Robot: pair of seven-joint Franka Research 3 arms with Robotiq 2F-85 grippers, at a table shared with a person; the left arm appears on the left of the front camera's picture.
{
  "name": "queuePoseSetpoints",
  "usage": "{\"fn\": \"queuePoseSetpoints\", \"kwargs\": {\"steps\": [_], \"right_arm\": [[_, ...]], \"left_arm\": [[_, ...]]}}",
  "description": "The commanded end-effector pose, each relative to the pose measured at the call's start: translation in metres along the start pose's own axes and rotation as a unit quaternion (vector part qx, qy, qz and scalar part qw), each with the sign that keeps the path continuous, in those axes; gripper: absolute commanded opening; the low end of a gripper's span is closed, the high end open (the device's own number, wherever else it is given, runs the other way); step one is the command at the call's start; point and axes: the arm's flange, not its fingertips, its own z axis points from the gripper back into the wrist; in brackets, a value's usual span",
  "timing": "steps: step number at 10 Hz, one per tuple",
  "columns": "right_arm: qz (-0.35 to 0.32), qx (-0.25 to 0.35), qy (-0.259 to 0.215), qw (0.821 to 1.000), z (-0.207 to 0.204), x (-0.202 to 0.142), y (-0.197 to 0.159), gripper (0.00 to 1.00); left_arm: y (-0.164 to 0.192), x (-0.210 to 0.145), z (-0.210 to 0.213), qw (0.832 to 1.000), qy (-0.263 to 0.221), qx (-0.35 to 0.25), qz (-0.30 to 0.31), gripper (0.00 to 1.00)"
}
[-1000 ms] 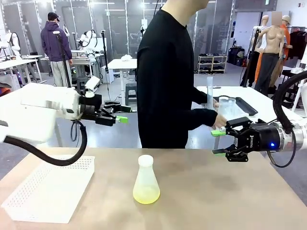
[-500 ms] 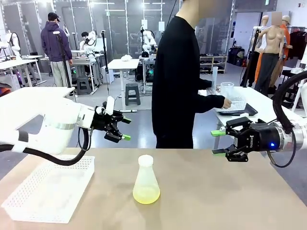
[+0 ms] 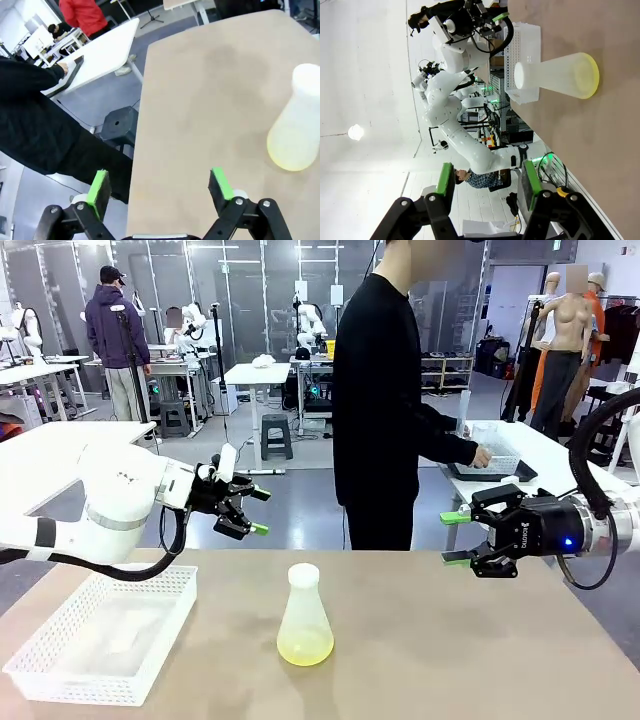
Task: Prepare the solutions needed for the experiment.
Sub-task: When the human places the Big flask in the center of the table, pick up the Big flask and place it in the left Organizing basket.
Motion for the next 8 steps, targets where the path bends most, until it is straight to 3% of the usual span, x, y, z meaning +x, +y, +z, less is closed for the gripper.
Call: {"fn": "queuePoseSetpoints", "kwargs": {"steps": [1, 4, 8], "right_arm": [[0.003, 0.003, 0.001, 1.000, 0.000, 0.000, 0.002, 0.68], [0.003, 0.003, 0.001, 1.000, 0.000, 0.000, 0.002, 0.68], [0.003, 0.003, 0.001, 1.000, 0.000, 0.000, 0.002, 0.68]], "left_arm": [[0.003, -0.006, -0.003, 0.999, -0.004, -0.008, 0.033, 1.00], [0.009, -0.007, -0.015, 0.994, -0.079, -0.064, 0.050, 1.00], [-0.010, 0.020, -0.018, 0.987, -0.112, -0.109, 0.025, 1.00]]}}
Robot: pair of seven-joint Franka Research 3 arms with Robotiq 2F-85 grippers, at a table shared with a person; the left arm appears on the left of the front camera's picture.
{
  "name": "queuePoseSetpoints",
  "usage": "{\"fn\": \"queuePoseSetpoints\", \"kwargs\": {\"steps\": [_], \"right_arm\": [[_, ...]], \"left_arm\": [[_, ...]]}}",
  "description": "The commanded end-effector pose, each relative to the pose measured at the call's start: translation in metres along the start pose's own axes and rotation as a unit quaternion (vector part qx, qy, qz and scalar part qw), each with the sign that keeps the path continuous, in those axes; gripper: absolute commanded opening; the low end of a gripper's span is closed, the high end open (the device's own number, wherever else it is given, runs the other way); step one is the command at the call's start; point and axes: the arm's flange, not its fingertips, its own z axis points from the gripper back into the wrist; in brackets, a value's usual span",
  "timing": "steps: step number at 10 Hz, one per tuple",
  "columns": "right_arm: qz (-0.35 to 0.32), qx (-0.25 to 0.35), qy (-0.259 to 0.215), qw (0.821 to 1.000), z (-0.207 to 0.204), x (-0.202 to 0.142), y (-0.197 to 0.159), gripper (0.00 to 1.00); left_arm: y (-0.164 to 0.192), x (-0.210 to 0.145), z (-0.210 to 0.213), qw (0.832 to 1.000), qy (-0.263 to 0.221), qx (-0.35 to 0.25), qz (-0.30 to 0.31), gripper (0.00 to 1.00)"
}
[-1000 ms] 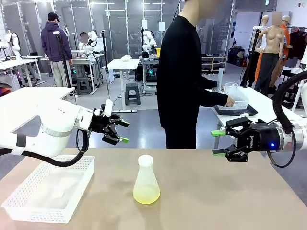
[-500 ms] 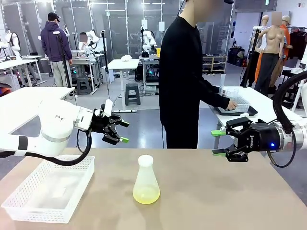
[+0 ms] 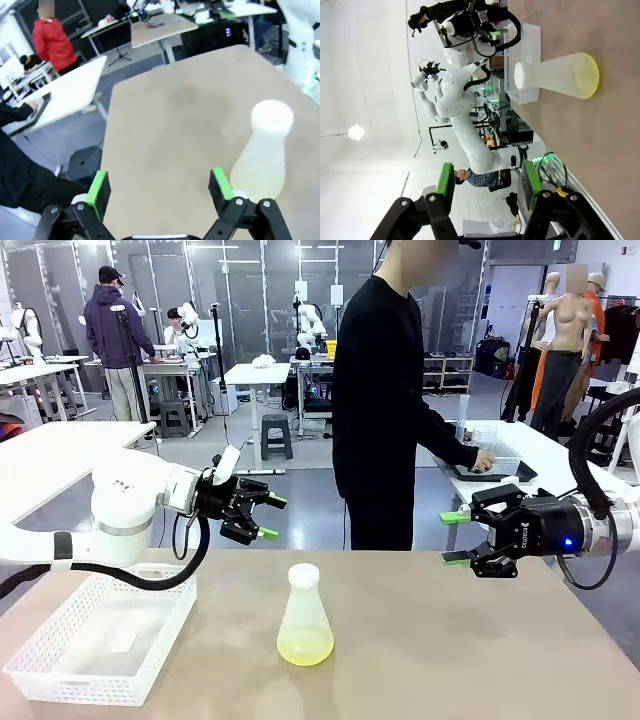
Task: Prepare the solutions needed for the experiment.
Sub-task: When the human places the Big flask in the center of the table, pick up the Big flask and place it in the left Organizing basket.
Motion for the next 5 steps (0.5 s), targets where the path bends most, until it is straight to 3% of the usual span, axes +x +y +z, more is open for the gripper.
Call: {"fn": "queuePoseSetpoints", "kwargs": {"steps": [1, 3, 5], "right_arm": [[0.003, 0.003, 0.001, 1.000, 0.000, 0.000, 0.002, 0.68], [0.003, 0.003, 0.001, 1.000, 0.000, 0.000, 0.002, 0.68], [0.003, 0.003, 0.001, 1.000, 0.000, 0.000, 0.002, 0.68]], "left_arm": [[-0.007, 0.018, 0.001, 1.000, -0.004, -0.021, 0.000, 1.00], [-0.028, 0.040, 0.004, 0.999, -0.008, -0.046, 0.000, 1.00], [-0.041, 0.047, 0.000, 0.993, -0.062, -0.100, 0.006, 1.00]]}}
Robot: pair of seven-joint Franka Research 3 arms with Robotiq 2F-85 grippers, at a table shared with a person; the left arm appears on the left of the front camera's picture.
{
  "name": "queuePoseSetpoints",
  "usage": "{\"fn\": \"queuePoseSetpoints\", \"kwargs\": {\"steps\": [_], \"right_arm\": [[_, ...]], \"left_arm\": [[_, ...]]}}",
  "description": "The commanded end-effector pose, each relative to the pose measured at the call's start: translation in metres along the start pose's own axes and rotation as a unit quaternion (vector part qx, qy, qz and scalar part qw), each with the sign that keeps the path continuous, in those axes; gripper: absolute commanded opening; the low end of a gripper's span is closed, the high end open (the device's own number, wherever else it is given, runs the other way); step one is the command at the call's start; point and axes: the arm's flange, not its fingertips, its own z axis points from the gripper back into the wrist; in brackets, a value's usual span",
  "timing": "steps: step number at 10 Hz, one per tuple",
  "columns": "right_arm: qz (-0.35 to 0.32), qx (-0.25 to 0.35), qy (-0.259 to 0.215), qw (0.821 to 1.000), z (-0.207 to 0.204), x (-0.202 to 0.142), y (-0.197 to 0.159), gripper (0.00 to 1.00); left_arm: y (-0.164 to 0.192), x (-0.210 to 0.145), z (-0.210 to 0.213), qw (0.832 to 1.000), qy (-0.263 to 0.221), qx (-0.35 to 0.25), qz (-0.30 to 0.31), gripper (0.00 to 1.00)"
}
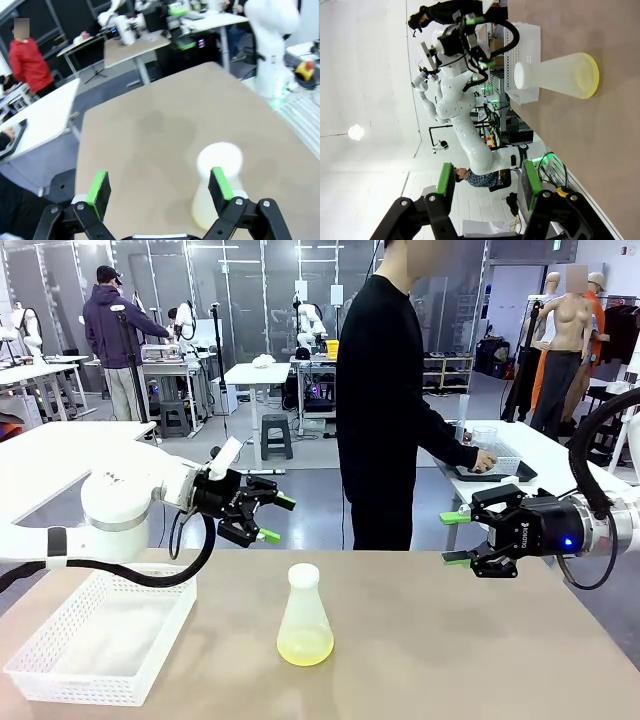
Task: Prepare the solutions needed for the experiment.
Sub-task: When the human places the Big flask in the center of the table, pick up the Big flask and place it in the left Organizing basket.
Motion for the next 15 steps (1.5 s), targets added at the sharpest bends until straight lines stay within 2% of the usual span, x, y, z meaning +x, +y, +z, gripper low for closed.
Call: {"fn": "queuePoseSetpoints", "kwargs": {"steps": [1, 3, 5, 9, 12, 15], "right_arm": [[0.003, 0.003, 0.001, 1.000, 0.000, 0.000, 0.002, 0.68], [0.003, 0.003, 0.001, 1.000, 0.000, 0.000, 0.002, 0.68], [0.003, 0.003, 0.001, 1.000, 0.000, 0.000, 0.002, 0.68], [0.003, 0.003, 0.001, 1.000, 0.000, 0.000, 0.002, 0.68], [0.003, 0.003, 0.001, 1.000, 0.000, 0.000, 0.002, 0.68], [0.003, 0.003, 0.001, 1.000, 0.000, 0.000, 0.002, 0.68]], "left_arm": [[-0.010, -0.001, 0.000, 0.998, -0.038, -0.049, 0.021, 1.00], [-0.019, -0.017, -0.012, 0.995, -0.061, -0.074, 0.032, 1.00], [-0.016, -0.041, -0.021, 0.995, -0.068, -0.059, 0.032, 1.00], [-0.024, -0.033, -0.019, 0.995, -0.060, -0.066, 0.035, 1.00], [-0.012, -0.058, -0.027, 0.994, -0.049, -0.072, 0.063, 1.00], [-0.007, -0.079, -0.030, 0.991, -0.081, -0.077, 0.078, 1.00]]}}
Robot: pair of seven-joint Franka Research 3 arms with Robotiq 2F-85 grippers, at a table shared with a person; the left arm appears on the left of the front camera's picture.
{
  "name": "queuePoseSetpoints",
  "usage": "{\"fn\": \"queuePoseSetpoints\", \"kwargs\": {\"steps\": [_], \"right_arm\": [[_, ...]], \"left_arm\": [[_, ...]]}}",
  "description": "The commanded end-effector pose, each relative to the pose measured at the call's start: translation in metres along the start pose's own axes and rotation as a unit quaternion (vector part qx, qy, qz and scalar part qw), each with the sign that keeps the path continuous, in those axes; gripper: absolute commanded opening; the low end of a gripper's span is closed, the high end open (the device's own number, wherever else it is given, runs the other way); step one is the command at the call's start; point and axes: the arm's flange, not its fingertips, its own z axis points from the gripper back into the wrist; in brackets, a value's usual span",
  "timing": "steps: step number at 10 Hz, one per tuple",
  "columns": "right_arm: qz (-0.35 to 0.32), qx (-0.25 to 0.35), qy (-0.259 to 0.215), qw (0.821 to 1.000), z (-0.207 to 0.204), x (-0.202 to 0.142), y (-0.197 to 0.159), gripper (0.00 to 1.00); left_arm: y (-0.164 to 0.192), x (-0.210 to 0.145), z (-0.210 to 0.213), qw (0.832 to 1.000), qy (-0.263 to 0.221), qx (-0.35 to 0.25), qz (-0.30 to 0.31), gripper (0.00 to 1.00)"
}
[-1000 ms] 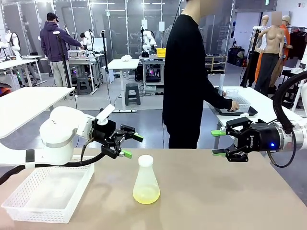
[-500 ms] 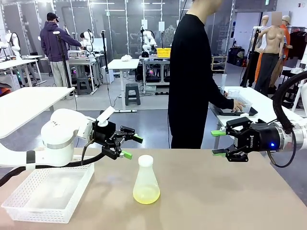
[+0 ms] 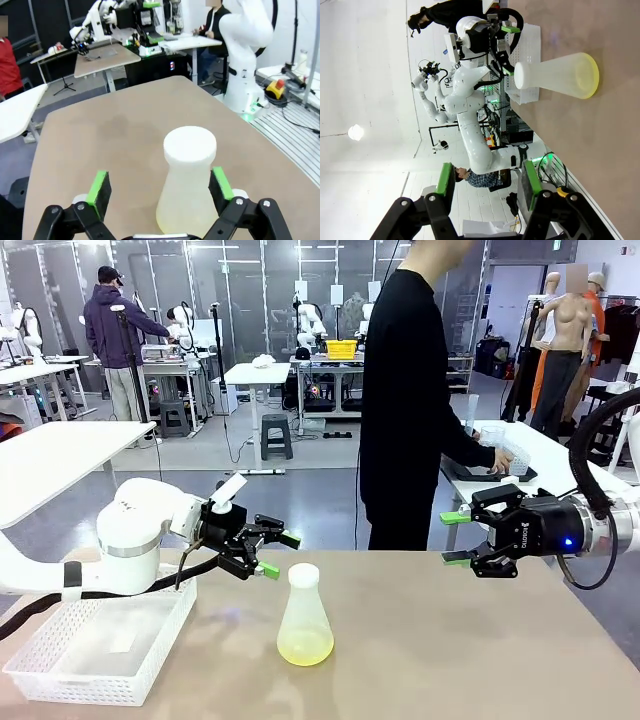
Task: Prepare the solutions needed for the experiment.
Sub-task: When the human places the Big flask in the center of the table, pick up the Big flask and place it in the left Organizing basket.
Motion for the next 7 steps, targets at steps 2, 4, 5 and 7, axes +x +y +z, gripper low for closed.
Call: {"fn": "queuePoseSetpoints", "kwargs": {"steps": [2, 4, 5, 7], "right_arm": [[0.003, 0.004, 0.001, 1.000, 0.000, 0.000, 0.002, 0.68], [0.003, 0.004, 0.001, 1.000, 0.000, 0.000, 0.002, 0.68], [0.003, 0.004, 0.001, 1.000, 0.000, 0.000, 0.002, 0.68], [0.003, 0.004, 0.001, 1.000, 0.000, 0.000, 0.002, 0.68]], "left_arm": [[0.007, -0.016, -0.002, 0.999, -0.034, -0.031, 0.009, 1.00], [0.004, -0.024, -0.011, 0.997, -0.037, -0.064, 0.006, 1.00], [0.003, -0.026, -0.014, 0.997, -0.040, -0.067, 0.008, 1.00], [0.001, -0.028, -0.027, 0.997, -0.046, -0.067, 0.004, 1.00]]}}
